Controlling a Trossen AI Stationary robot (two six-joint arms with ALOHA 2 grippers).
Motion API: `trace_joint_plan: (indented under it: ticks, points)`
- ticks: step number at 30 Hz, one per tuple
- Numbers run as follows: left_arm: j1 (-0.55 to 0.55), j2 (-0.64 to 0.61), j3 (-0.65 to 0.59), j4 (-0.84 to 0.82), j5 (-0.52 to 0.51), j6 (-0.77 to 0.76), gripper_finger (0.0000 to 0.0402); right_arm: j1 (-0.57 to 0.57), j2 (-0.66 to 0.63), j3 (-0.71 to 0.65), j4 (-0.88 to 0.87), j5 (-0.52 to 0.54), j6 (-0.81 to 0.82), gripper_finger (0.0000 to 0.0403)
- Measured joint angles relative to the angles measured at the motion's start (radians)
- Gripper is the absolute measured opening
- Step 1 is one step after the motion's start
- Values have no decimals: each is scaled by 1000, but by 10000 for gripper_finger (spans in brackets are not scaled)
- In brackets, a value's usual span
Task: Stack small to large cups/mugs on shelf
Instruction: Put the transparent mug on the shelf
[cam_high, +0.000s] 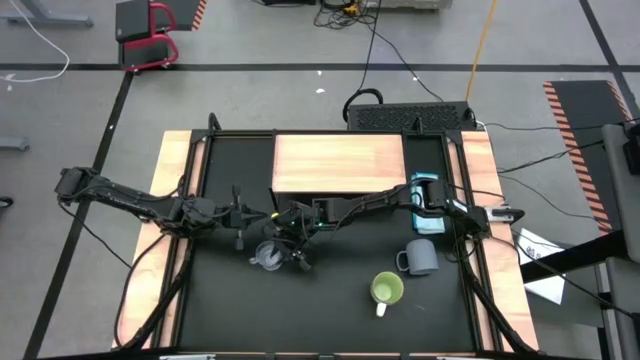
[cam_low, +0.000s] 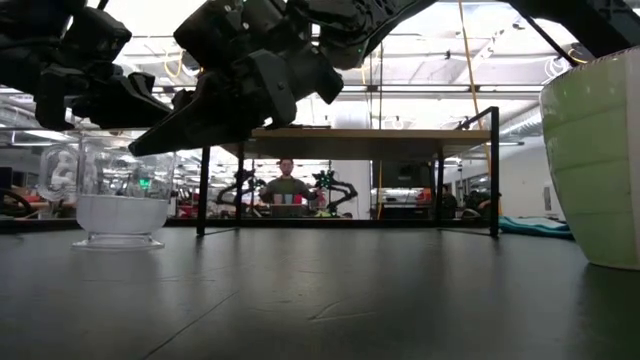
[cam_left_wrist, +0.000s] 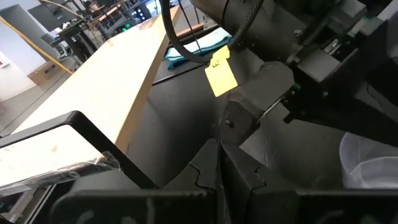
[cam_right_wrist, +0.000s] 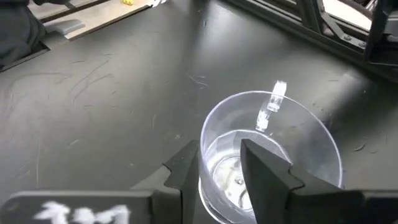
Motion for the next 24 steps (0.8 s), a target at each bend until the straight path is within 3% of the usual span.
trace_joint_plan:
  ticks: [4, 9, 18, 24]
  points:
    - [0, 0, 0, -2, 0, -5, 19, 0, 12, 2, -1, -1, -11, 81]
    - [0, 0, 0, -8, 0, -5, 19, 1, 17, -3, -18, -6, -24, 14]
    - [0, 0, 0, -34, 0, -17, 19, 0, 1, 0, -53, 0, -42, 3]
    - [0, 0, 0, -41, 0, -33, 19, 0, -81, -3, -205, 28, -106, 0]
